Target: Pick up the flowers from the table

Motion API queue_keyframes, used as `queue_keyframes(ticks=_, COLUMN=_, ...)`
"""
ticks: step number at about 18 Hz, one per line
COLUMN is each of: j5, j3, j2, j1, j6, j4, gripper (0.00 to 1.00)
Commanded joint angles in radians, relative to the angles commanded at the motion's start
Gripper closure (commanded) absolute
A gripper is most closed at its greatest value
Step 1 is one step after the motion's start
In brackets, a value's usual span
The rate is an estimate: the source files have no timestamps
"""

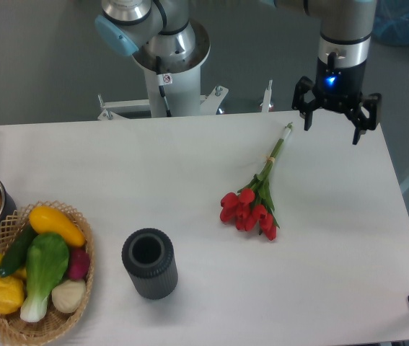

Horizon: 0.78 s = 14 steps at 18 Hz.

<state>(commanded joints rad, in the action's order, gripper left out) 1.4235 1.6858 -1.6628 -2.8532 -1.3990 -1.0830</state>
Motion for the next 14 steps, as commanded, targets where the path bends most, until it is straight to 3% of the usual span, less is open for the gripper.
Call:
queue_keyframes(ticks=5, j5=0.008, j3=0.014, j2=0.005, j1=-0.005, j6=0.002, j4=-0.002, gripper=0.0)
queue_keyframes(ticks=10, j5=0.005, j3=0.13, j2=0.018, j1=-0.058, j6=0.011, j4=0.009, gripper=0.0)
queue_keyframes(ticks=14, j5=0.014, j3=0.186, j2=0.014, j1=-0.098, j6=-0.014, j4=0.005, gripper=0.0)
